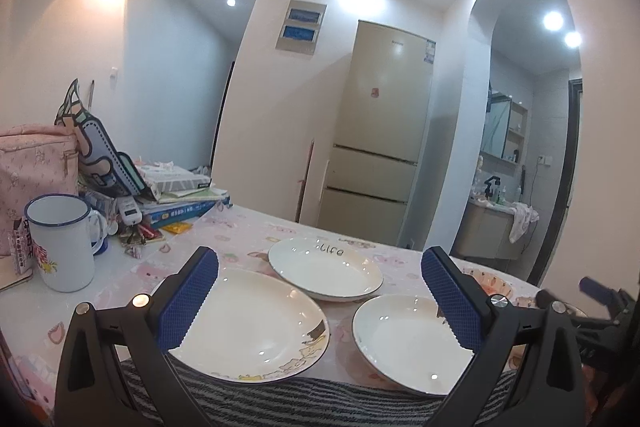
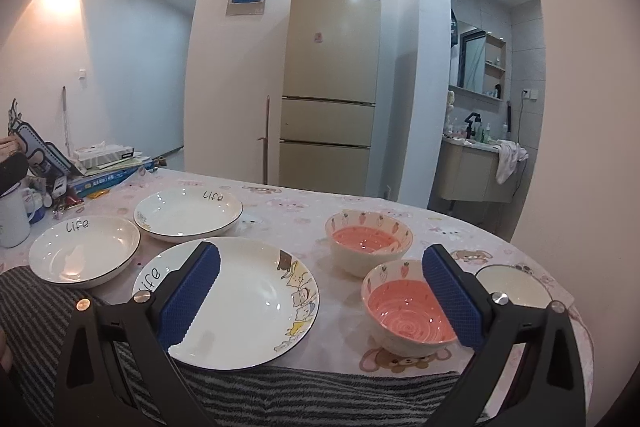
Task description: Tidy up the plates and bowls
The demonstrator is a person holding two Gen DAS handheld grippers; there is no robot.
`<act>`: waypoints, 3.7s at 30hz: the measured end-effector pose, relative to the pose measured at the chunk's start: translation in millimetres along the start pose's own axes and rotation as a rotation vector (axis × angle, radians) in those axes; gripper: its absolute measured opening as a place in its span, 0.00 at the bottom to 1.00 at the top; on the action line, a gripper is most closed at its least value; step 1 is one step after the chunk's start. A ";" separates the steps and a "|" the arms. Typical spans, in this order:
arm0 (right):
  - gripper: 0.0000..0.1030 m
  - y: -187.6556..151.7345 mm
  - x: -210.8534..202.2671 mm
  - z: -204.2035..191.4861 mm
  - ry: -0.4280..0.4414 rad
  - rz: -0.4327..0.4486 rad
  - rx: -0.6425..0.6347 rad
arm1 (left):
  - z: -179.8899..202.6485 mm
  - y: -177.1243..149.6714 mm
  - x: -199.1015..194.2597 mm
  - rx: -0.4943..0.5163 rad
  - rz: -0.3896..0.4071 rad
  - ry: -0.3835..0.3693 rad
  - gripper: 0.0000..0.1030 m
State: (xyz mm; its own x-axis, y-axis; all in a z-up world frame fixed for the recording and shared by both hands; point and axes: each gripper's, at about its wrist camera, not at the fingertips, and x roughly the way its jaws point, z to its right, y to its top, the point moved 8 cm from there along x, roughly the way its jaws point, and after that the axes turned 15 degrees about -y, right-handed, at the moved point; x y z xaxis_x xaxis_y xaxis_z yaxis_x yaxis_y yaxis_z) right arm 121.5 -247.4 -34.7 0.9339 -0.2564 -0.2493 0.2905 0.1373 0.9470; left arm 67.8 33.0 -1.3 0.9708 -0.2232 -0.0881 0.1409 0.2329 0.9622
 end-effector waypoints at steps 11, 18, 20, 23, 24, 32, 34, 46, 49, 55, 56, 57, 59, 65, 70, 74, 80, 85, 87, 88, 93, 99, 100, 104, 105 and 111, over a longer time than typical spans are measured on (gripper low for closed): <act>0.97 73.6 -24.6 -7.7 0.131 0.067 0.009 | -42.8 2.1 -0.3 -0.028 -0.175 0.079 0.94; 0.97 109.2 -21.7 -77.0 0.300 0.068 0.002 | -107.1 -8.8 6.2 -0.273 -0.229 0.106 0.76; 0.93 105.5 -11.8 -104.9 0.373 -0.010 0.000 | -122.1 -16.4 9.5 -0.340 -0.247 0.098 0.51; 0.86 88.8 11.3 -142.3 0.451 -0.173 -0.002 | -146.1 -32.6 15.6 -0.470 -0.263 0.085 0.48; 0.83 79.1 20.3 -154.3 0.472 -0.238 0.002 | -154.5 -38.0 16.0 -0.492 -0.261 0.110 0.48; 0.53 -1.3 78.3 -226.9 0.570 -0.599 -0.075 | -180.1 -63.7 20.7 -0.597 -0.267 0.146 0.48; 0.45 -15.8 93.2 -237.7 0.583 -0.673 -0.093 | -181.4 -67.2 21.1 -0.609 -0.276 0.152 0.48; 0.27 -62.6 110.8 -262.3 0.613 -0.781 -0.131 | -194.0 -96.3 32.8 -0.674 -0.417 0.234 0.18; 0.22 -67.7 111.0 -270.4 0.624 -0.792 -0.135 | -195.5 -106.2 36.3 -0.720 -0.455 0.216 0.18; 0.17 -67.3 112.4 -271.7 0.613 -0.756 -0.145 | -196.5 -110.2 37.5 -0.740 -0.463 0.225 0.21; 0.16 -67.1 112.8 -270.8 0.619 -0.755 -0.137 | -196.8 -110.5 36.7 -0.748 -0.458 0.224 0.21; 0.16 -66.7 113.1 -270.3 0.627 -0.754 -0.131 | -196.8 -110.6 36.5 -0.751 -0.456 0.222 0.21; 0.16 -66.6 113.3 -271.4 0.631 -0.748 -0.147 | -195.0 -110.0 36.7 -0.739 -0.462 0.223 0.21; 0.16 -65.5 117.8 -272.4 0.645 -0.771 -0.093 | -184.9 -109.9 40.1 -0.653 -0.519 0.246 0.16; 0.16 -66.3 115.2 -274.4 0.611 -0.739 -0.138 | -181.8 -109.7 42.1 -0.634 -0.534 0.238 0.18; 0.10 -63.4 118.4 -266.7 0.690 -0.798 -0.037 | -186.2 -108.7 36.0 -0.679 -0.491 0.236 0.18; 0.09 -58.0 110.2 -262.5 0.703 -0.786 -0.029 | -171.6 -91.7 30.9 -0.525 -0.476 0.309 0.18; 0.09 -43.4 93.2 -255.3 0.753 -0.769 -0.008 | -162.9 -72.9 15.8 -0.500 -0.432 0.320 0.18; 0.09 -36.6 87.7 -250.0 0.729 -0.742 -0.009 | -158.6 -69.3 13.7 -0.491 -0.431 0.313 0.18; 0.09 -33.8 84.6 -247.1 0.716 -0.732 -0.010 | -156.0 -67.0 12.9 -0.484 -0.430 0.312 0.18; 0.09 -19.1 76.0 -228.8 0.708 -0.712 0.003 | -134.7 -47.0 11.5 -0.444 -0.415 0.282 0.18; 0.12 9.0 70.0 -178.8 0.685 -0.648 0.057 | -91.0 -14.3 30.4 -0.374 -0.413 0.182 0.18; 0.12 13.8 70.1 -167.6 0.680 -0.637 0.070 | -80.7 -10.1 34.6 -0.364 -0.415 0.159 0.18; 0.12 28.0 70.2 -124.4 0.643 -0.592 0.111 | -38.4 -1.4 46.0 -0.313 -0.421 0.088 0.18; 0.12 29.4 70.9 -114.2 0.632 -0.583 0.118 | -29.0 -1.2 49.5 -0.304 -0.426 0.073 0.18; 0.13 20.1 81.2 -50.5 0.555 -0.571 0.174 | 26.1 -16.6 78.2 -0.270 -0.481 -0.016 0.19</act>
State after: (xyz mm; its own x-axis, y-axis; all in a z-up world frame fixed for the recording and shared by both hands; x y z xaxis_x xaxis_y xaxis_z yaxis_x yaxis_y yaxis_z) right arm 213.7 -217.1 -46.1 0.6320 0.2763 -0.7240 0.7592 -0.0333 0.6500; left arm 136.4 -13.0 -17.4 0.7818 -0.3781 -0.4958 0.6149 0.3354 0.7137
